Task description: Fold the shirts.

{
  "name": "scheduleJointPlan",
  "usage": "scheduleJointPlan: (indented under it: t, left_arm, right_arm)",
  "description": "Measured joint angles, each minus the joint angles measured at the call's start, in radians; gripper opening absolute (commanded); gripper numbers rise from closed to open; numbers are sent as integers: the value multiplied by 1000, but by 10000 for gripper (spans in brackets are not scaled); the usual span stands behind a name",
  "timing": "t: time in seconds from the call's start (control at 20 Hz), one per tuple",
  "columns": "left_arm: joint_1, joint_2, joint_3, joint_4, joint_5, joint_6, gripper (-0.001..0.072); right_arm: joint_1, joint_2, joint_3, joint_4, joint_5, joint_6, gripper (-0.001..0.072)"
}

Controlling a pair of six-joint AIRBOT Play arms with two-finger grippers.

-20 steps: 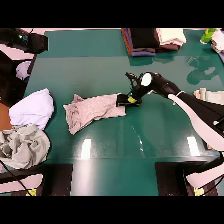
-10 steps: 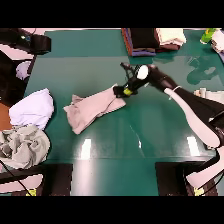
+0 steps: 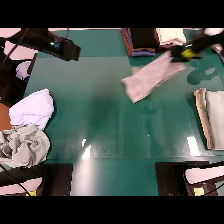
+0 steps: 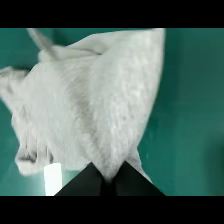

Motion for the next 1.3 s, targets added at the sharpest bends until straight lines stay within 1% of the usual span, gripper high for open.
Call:
scheduleJointPlan:
  t: [0.25, 0.45, 0.65, 1.0, 1.3]
  left_arm:
    - [-35, 0, 0, -5, 8, -1, 27]
    - [-42, 0, 0, -8, 9, -8, 27]
    - [-43, 0, 0, -8, 9, -11, 27]
    - [-44, 0, 0, -9, 8, -11, 28]
    - [-44, 0, 0, -8, 1, -5, 28]
  right_arm:
    - [-311, 17, 35, -24, 47, -7, 13]
    - [-446, 22, 42, -27, 62, -8, 13]
    - [-491, 46, 44, -27, 39, -9, 13]
    - [-511, 142, 44, -27, 3, -9, 13]
    - [-563, 223, 45, -30, 82, -9, 13]
